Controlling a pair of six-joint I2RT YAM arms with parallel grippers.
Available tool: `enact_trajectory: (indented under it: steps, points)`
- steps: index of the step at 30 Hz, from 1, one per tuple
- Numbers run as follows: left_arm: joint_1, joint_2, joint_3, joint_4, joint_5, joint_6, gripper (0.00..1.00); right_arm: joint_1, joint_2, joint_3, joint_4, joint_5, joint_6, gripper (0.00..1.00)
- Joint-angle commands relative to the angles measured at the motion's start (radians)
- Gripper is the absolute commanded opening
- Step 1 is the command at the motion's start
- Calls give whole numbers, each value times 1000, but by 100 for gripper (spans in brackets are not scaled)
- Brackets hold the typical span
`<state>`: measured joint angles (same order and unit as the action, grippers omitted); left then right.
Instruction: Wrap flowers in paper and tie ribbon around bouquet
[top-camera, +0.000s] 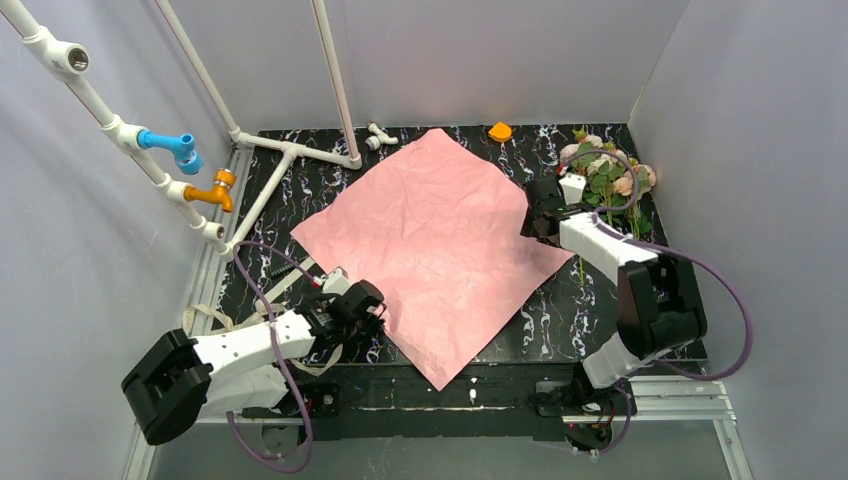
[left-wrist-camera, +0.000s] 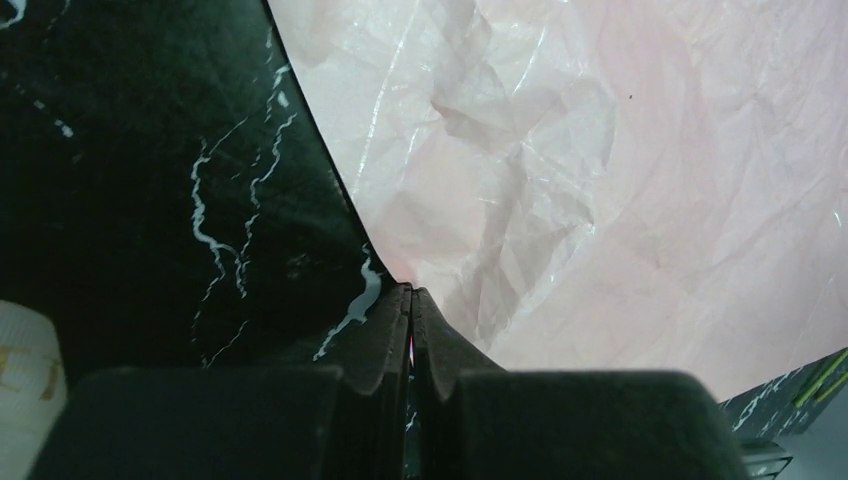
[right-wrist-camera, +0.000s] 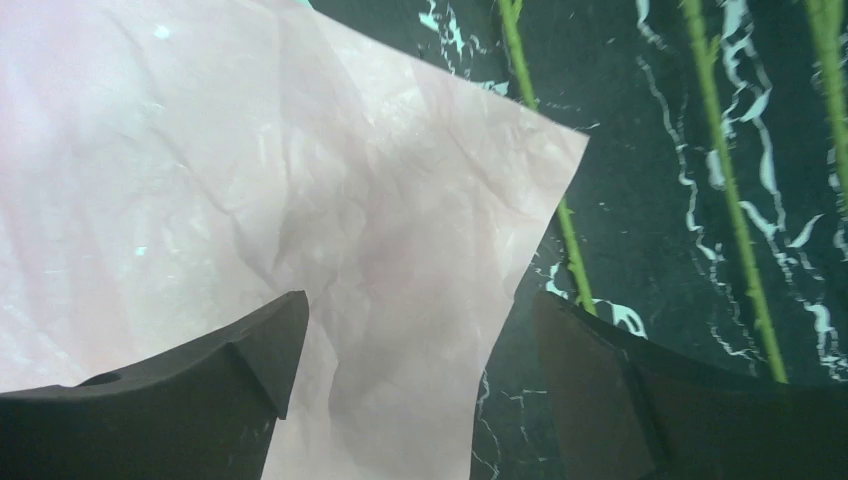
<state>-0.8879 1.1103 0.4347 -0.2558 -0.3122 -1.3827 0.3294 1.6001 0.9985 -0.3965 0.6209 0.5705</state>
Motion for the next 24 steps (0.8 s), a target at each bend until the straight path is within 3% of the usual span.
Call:
enact_trajectory:
  steps: [1,7,14,22,24]
  points:
    - [-6,-78,-46,-56,36,2,0,-3,-133,-8,-30,30,-57,95]
    - [-6,-138,-10,-122,79,78,0,-27,-143,16,63,90,-150,97]
    - [-5,-257,-19,-225,143,120,0,-109,61,115,177,-30,-310,87]
    - [-6,-419,-45,-308,144,168,0,-224,258,274,175,-159,-388,82]
    - [-6,-428,-36,-319,150,191,6,-246,304,313,159,-192,-399,78]
